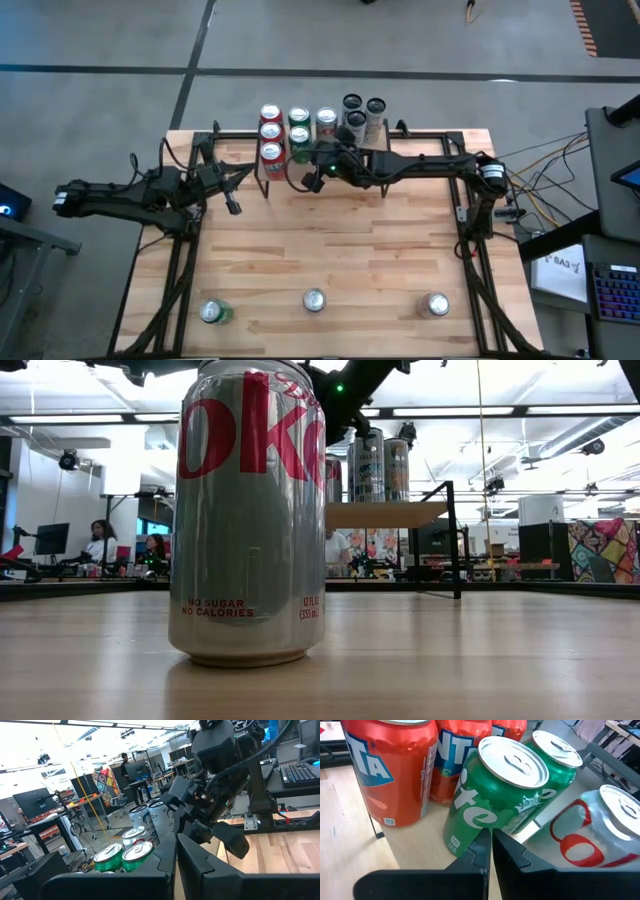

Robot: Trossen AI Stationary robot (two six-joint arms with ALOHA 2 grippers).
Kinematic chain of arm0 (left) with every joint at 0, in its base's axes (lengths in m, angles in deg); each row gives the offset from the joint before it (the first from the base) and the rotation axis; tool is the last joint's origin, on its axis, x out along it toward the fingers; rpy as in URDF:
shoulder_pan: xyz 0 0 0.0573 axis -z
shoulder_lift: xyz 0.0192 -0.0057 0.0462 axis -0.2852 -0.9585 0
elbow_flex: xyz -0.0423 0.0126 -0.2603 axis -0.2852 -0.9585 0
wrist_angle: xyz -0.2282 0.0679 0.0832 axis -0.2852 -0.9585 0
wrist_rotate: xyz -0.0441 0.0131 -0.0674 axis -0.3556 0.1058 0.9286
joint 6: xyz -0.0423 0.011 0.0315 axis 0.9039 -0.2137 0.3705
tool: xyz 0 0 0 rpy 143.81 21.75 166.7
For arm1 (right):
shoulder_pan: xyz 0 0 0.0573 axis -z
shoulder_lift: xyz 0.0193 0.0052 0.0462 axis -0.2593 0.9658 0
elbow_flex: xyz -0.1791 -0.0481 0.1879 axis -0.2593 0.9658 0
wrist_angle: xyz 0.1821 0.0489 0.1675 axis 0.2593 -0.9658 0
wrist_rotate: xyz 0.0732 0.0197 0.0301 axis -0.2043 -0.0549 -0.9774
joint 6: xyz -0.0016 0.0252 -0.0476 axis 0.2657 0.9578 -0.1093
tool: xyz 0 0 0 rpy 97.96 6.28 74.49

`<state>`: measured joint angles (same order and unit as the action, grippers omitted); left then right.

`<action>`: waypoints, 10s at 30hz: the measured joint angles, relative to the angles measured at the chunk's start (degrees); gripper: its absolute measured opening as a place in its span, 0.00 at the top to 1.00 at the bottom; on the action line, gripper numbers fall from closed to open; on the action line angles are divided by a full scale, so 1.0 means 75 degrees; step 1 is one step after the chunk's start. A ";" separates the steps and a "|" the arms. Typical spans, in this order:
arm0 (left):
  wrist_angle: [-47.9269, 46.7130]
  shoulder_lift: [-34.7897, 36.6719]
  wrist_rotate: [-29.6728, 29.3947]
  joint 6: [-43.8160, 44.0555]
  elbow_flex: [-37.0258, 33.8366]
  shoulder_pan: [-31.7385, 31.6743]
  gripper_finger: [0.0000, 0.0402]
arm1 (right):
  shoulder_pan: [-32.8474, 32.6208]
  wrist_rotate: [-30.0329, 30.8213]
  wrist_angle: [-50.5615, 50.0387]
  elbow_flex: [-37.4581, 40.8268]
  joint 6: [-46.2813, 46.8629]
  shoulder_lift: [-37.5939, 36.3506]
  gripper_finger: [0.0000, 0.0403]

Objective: Place canned beverage on shelf
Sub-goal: Adjust the soda cans on the shelf

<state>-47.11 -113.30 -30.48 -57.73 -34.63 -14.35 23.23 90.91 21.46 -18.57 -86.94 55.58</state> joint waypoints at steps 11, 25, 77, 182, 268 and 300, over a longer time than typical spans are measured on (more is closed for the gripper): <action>-0.0003 0.0000 0.0000 0.0000 0.0000 0.0000 1.00 | -0.0105 -0.1754 -0.0547 -0.0090 0.0744 -0.0161 0.98; 0.0000 0.0000 -0.0001 0.0003 0.0000 0.0000 1.00 | 0.0344 -0.2467 0.0023 -0.0093 0.1511 -0.0017 0.98; 0.0208 0.0000 0.0000 0.0112 0.0003 -0.0001 1.00 | -0.0273 -0.1927 -0.0247 -0.0087 0.1135 -0.0989 0.98; -0.0915 -0.4092 0.0219 -0.0082 0.3360 0.0015 1.00 | 0.3478 -0.6598 -0.0645 0.1926 -0.2592 -0.3748 0.98; 0.0983 -0.2473 0.0128 -0.1425 0.1358 0.0032 1.00 | 0.1643 -0.1629 -0.6549 -0.3595 0.2873 -0.0861 0.98; 0.1040 -0.1612 0.0452 -0.1646 0.0764 0.0035 1.00 | 0.1522 -0.1241 -0.7027 -0.4191 0.3338 -0.0035 0.98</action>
<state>-39.31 -125.38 -27.09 -70.08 -28.91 -14.09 34.65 81.61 -31.24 -50.00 -61.90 55.31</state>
